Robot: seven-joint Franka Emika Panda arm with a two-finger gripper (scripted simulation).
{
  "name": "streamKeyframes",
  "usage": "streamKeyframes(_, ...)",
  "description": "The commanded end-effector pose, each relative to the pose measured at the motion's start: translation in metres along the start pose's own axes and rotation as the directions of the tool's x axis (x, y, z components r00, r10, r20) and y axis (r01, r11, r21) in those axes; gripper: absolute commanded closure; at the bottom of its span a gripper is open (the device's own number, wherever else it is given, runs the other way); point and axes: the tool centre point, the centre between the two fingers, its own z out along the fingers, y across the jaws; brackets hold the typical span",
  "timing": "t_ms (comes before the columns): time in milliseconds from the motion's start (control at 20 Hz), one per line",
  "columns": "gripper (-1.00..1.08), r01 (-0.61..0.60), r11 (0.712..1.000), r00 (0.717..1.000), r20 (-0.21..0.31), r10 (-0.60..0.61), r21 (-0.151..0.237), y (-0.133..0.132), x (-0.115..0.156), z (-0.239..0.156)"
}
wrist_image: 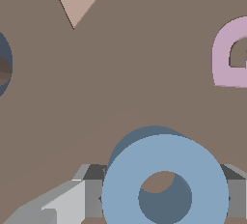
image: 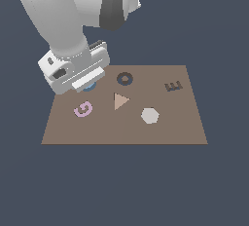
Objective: Insert a designated object into the corresponding slot on a board.
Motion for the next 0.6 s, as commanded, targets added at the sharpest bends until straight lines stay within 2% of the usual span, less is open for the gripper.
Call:
streamKeyframes(0, 1.08, 0.001, 1.0, 1.0, 0.0, -0.001, 0.0, -0.0002, 0.0003, 0.0009)
streamKeyframes(550, 1.08, 0.0, 1.0, 1.0, 0.0, 0.0, 0.0, 0.0002, 0.0004, -0.0037)
